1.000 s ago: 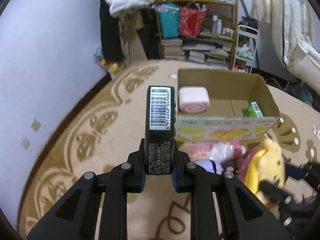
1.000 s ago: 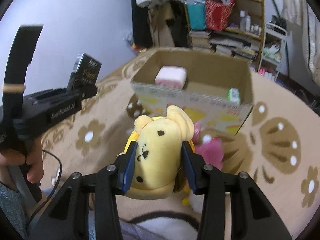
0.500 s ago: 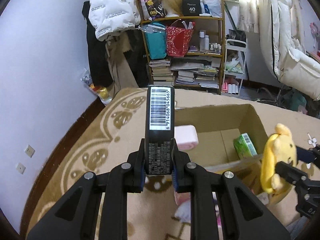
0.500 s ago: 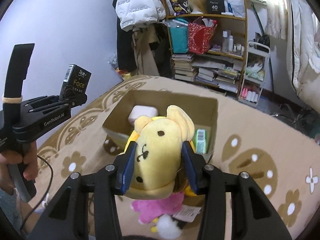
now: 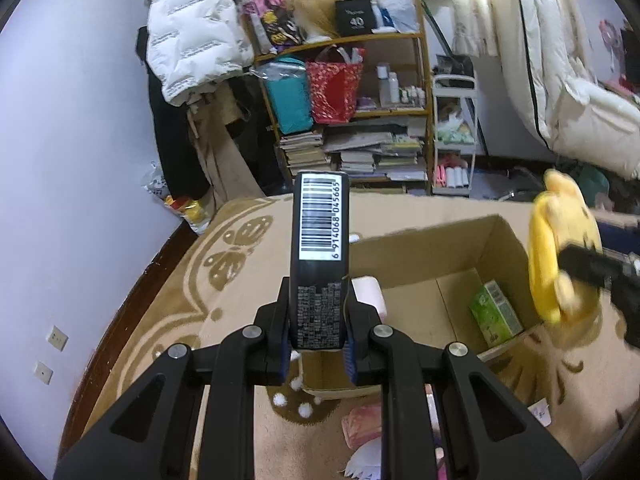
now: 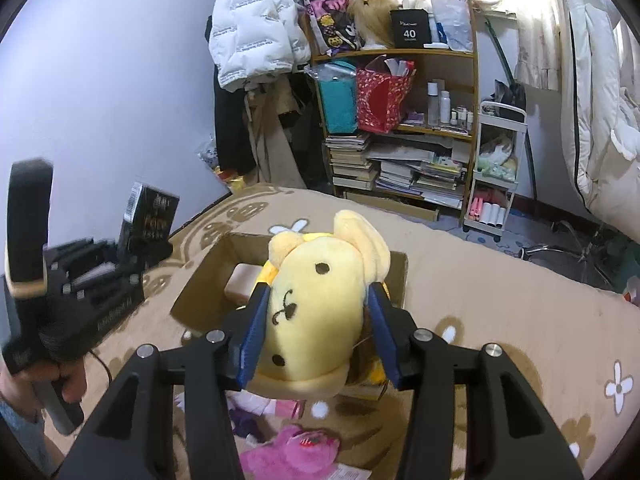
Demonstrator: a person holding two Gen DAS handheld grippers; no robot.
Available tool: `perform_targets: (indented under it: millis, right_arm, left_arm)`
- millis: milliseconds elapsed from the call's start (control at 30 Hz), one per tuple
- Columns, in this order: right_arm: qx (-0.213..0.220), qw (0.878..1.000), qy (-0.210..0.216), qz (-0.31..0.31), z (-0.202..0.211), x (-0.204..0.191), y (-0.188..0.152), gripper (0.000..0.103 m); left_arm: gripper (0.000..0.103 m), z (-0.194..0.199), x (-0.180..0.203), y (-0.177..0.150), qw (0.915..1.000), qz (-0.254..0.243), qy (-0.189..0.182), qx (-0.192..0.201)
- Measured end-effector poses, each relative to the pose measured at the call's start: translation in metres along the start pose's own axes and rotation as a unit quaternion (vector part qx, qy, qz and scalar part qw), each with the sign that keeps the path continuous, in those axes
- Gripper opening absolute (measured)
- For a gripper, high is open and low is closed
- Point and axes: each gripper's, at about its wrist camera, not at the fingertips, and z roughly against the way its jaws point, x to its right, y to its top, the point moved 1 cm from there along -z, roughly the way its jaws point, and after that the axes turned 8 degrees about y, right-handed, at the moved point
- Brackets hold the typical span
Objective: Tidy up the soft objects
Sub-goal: 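Lower the black box into the box with the left gripper while the right gripper drops the yellow bear inside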
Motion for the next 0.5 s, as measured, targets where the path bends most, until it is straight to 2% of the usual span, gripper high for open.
perform_targets:
  millis: [233,500]
  right_arm:
    - [0.002,1.000,0.017,-0.016,-0.016,0.012,0.006,0.055]
    - [-0.034,0.998,0.014,-0.044,-0.034,0.026,-0.004,0.058]
  left_arm:
    - [0.020,-0.004,0.018,-0.009,0.9995,0.003,-0.031,0.003]
    - [0.020,-0.009,0.021,-0.023,0.9961,0.034,-0.081,-0.003]
